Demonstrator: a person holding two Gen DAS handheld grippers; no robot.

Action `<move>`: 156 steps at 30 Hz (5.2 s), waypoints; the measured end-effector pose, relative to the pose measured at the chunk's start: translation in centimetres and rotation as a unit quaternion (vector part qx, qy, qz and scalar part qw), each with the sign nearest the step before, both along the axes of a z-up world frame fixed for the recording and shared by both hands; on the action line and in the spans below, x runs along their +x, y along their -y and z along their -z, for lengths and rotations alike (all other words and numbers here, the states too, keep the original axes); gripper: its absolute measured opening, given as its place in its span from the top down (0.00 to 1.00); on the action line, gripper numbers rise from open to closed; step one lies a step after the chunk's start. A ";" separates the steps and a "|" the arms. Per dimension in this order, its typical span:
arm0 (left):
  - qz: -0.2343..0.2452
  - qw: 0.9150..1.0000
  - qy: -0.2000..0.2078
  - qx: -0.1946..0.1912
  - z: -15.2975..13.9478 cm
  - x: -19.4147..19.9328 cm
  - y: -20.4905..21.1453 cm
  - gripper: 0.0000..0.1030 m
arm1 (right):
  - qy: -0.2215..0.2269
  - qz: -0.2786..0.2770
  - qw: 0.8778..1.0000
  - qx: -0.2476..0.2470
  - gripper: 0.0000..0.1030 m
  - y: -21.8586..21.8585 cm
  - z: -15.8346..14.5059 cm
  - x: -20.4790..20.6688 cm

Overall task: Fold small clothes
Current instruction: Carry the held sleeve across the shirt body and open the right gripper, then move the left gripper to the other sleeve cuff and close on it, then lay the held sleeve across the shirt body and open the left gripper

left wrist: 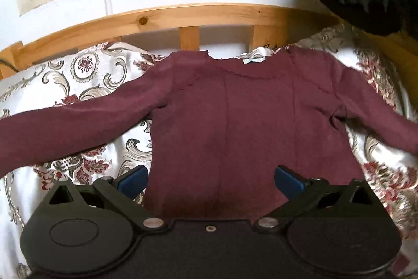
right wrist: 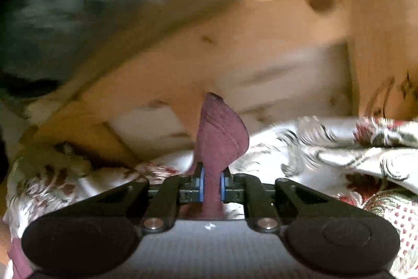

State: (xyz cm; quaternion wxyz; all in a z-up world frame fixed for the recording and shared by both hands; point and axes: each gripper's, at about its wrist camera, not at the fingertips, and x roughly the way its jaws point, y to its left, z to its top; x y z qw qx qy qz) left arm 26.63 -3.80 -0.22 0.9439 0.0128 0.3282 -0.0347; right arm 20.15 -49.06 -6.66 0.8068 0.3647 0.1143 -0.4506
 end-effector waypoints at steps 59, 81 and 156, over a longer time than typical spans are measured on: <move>0.007 0.986 -0.127 -0.111 6.5 3.1 -1.7 0.01 | -0.063 -0.572 0.751 -0.322 0.03 -21.6 -0.6 3.0; -0.007 0.979 -0.198 0.052 9.7 2.0 0.7 0.01 | -0.114 -0.505 0.824 -0.232 0.94 -16.3 3.6 9.1; -0.063 0.978 0.194 0.051 -9.4 -3.7 -13.0 0.93 | -0.062 -0.553 0.702 -0.444 0.00 -30.6 -3.5 -9.0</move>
